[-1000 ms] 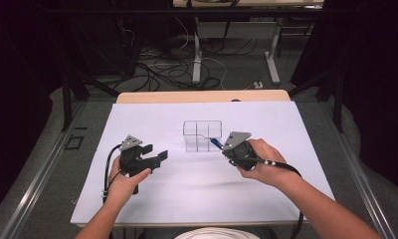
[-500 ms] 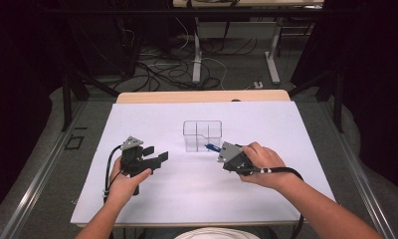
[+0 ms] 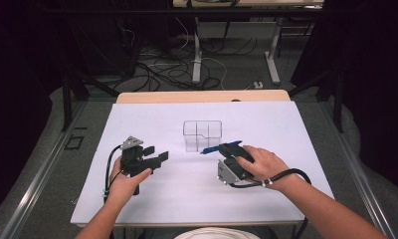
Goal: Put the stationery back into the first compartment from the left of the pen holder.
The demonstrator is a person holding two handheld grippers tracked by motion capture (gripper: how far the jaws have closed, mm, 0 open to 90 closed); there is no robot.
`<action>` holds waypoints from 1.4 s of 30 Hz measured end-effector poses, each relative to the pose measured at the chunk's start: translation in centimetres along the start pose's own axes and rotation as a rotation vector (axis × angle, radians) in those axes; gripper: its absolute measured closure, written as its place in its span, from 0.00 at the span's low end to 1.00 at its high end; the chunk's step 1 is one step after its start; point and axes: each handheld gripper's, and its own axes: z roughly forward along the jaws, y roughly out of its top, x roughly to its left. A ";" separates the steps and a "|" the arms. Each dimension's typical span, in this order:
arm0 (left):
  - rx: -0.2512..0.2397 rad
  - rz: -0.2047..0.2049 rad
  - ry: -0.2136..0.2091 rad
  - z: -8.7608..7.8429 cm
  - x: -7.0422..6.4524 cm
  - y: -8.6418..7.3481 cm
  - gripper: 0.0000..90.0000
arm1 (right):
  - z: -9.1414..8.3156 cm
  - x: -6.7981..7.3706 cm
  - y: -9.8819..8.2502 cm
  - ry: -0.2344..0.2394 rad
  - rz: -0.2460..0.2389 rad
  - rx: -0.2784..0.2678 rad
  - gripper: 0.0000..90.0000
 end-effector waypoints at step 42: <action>0.211 0.115 -0.252 1.4 -6.2 6.9 0.54 | 1.4 1.3 2.1 -0.097 -0.742 -0.028 0.88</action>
